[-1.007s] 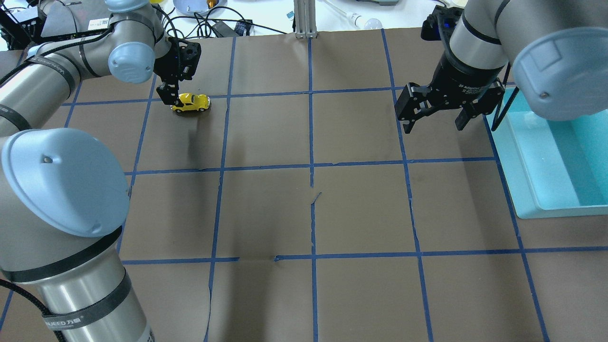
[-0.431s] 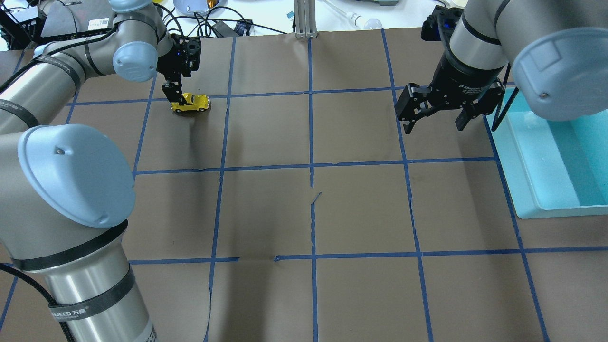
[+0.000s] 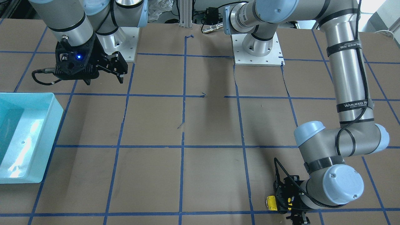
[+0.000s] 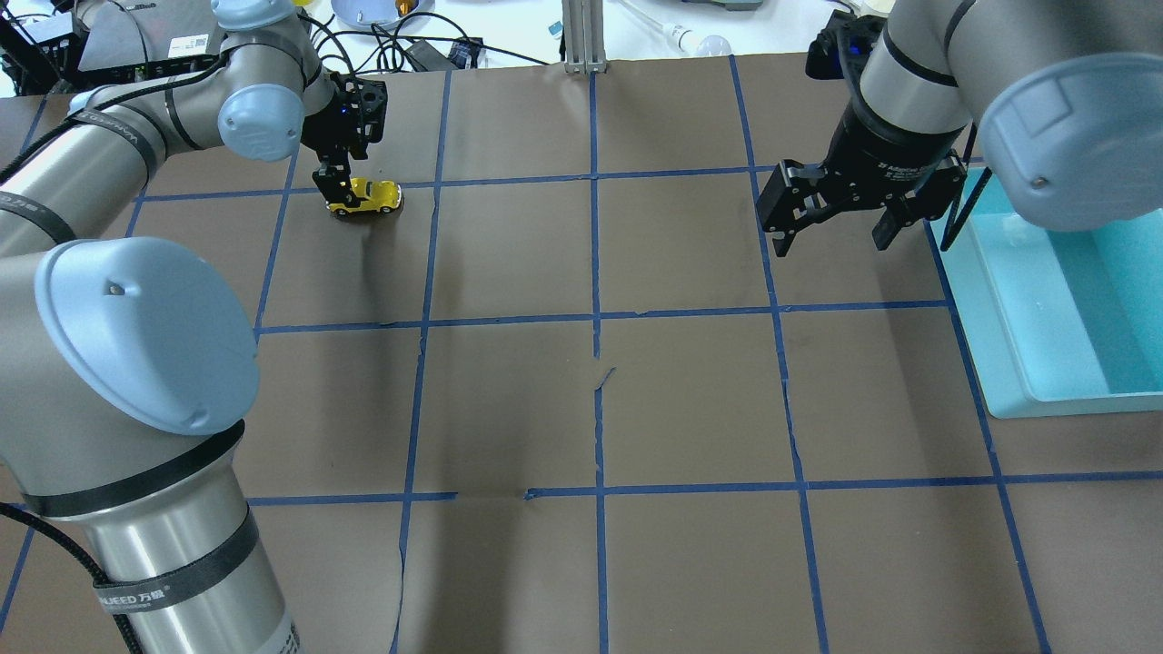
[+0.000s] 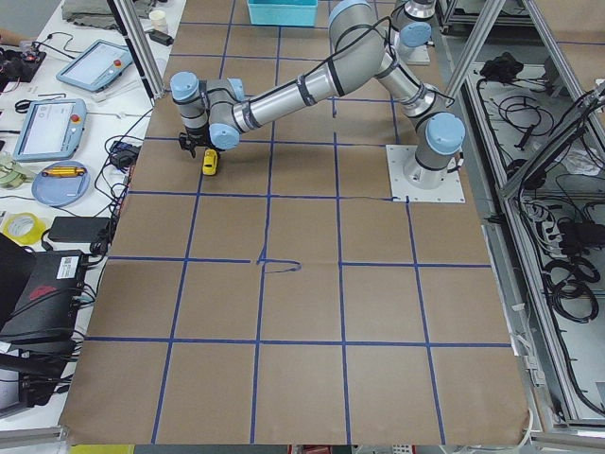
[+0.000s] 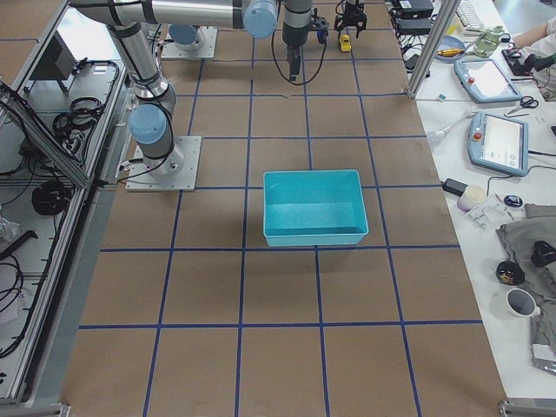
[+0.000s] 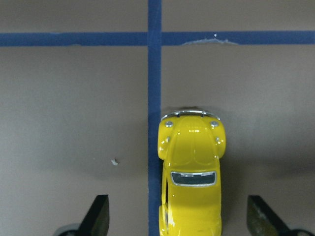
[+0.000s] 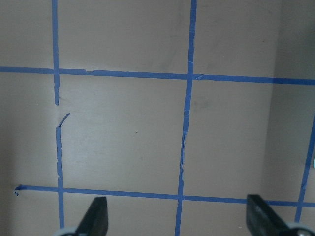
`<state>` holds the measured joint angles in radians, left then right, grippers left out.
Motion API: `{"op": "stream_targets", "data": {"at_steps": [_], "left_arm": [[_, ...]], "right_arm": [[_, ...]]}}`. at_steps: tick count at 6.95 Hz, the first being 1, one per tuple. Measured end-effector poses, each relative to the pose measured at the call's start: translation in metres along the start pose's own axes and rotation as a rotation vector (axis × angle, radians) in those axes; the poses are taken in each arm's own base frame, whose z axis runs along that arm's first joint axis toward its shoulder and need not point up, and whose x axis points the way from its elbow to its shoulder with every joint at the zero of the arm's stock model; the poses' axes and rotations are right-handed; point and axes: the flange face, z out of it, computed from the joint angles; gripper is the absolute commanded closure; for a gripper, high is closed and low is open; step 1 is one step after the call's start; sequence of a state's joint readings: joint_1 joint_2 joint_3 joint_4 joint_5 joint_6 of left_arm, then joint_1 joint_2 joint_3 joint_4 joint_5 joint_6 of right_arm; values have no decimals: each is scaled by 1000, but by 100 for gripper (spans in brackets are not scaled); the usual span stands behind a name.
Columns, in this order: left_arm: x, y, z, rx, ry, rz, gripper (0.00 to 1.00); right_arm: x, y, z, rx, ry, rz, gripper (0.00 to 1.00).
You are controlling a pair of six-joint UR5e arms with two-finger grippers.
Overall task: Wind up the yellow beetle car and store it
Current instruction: 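Close the left gripper on the yellow car's rear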
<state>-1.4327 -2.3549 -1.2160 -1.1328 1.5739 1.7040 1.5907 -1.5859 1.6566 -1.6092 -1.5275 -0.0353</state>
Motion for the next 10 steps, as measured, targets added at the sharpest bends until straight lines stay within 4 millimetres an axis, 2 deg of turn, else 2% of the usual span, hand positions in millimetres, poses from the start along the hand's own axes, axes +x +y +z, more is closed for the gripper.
{"op": "stream_targets", "data": {"at_steps": [3, 7, 8, 9, 10], "left_arm": [[4, 0, 1, -6, 8, -1, 18], [5, 0, -2, -2, 6, -1, 44], [6, 0, -2, -4, 6, -1, 72], [6, 0, -2, -7, 6, -1, 88], [5, 0, -2, -8, 5, -1, 90]], "right_arm": [[0, 0, 0, 0, 0, 0, 0], [0, 2, 3, -6, -5, 2, 0], [0, 2, 4, -6, -4, 2, 0], [0, 2, 4, -6, -1, 1, 0], [0, 2, 4, -6, 0, 1, 0]]}}
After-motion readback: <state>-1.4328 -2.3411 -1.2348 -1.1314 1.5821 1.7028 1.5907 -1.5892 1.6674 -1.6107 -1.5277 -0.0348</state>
